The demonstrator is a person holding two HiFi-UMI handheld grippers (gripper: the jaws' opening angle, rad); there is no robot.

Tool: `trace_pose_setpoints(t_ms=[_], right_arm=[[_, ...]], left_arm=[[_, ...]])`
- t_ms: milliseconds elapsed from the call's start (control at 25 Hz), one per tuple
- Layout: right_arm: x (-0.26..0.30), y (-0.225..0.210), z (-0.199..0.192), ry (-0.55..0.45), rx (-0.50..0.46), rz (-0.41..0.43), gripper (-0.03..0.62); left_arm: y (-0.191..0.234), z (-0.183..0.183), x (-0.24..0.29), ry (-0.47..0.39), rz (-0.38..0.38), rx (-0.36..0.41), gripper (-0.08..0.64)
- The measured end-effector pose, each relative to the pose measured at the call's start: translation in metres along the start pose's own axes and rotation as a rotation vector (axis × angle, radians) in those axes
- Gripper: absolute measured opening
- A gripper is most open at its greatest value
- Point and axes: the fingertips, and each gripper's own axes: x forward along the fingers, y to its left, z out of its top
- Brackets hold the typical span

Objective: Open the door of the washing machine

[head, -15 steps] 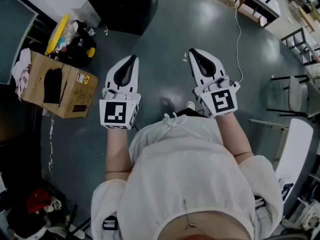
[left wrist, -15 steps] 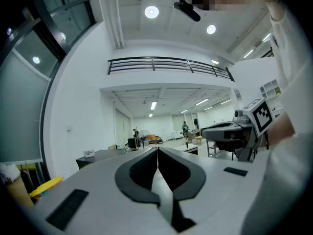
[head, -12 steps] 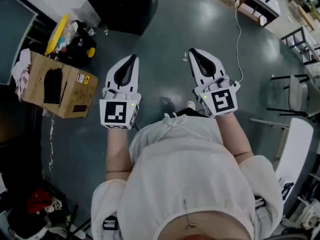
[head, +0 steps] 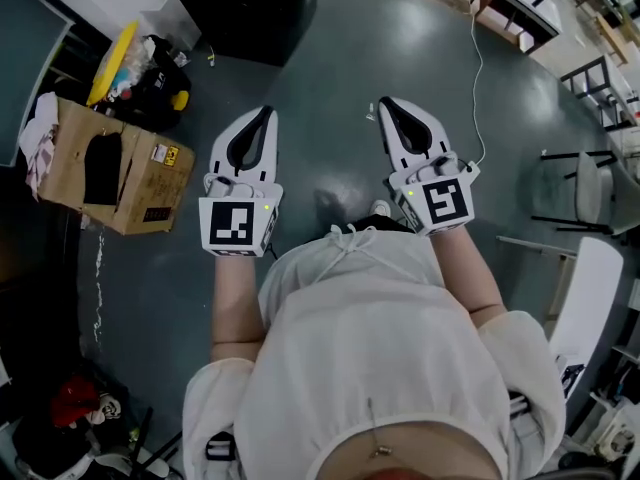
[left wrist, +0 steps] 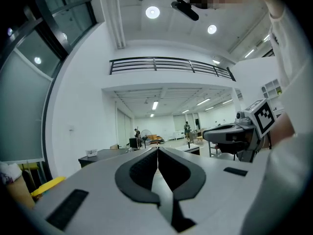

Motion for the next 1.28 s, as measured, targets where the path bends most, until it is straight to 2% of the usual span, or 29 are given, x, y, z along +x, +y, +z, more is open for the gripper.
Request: trace_pose_setpoints(t_ms=[80, 120, 160, 200, 360, 560, 720, 1040, 1280], right_arm=[[0.009, -0.005, -0.002, -0.002, -0.004, -0.029, 0.003], [0.015, -0.008, -0.005, 0.007, -0.003, -0.044, 0.044], [0.022, -0.012, -0.008, 0.020, 0.007, -0.047, 0.243], [0.030, -0.017, -0.011, 0.032, 0.025, -0.045, 0.402], [0.057, -0.047, -0.019, 0.047, 0.057, -0.087, 0.466], [0.106, -0.075, -0.042, 0.059, 0.071, -0.025, 0.469], [0.161, -0.112, -0.068, 0.064, 0.076, 0.040, 0.468], [0.299, -0.241, -0.110, 0.125, 0.102, 0.163, 0.468], [0.383, -0.309, -0.144, 0.192, 0.121, 0.215, 0.466]], left_arm=[[0.006, -0.003, 0.002, 0.003, 0.012, -0.005, 0.021], [0.010, -0.005, 0.003, 0.006, 0.019, -0.004, 0.021], [0.014, -0.008, 0.004, 0.011, 0.026, -0.003, 0.023], [0.017, -0.010, 0.006, 0.018, 0.033, -0.005, 0.022], [0.029, -0.019, 0.022, 0.043, 0.062, -0.013, 0.021], [0.046, -0.037, 0.062, 0.069, 0.116, -0.007, 0.021], [0.064, -0.053, 0.116, 0.094, 0.178, 0.005, 0.023], [0.103, -0.071, 0.291, 0.136, 0.286, -0.024, 0.021], [0.125, -0.080, 0.395, 0.159, 0.307, -0.025, 0.022]])
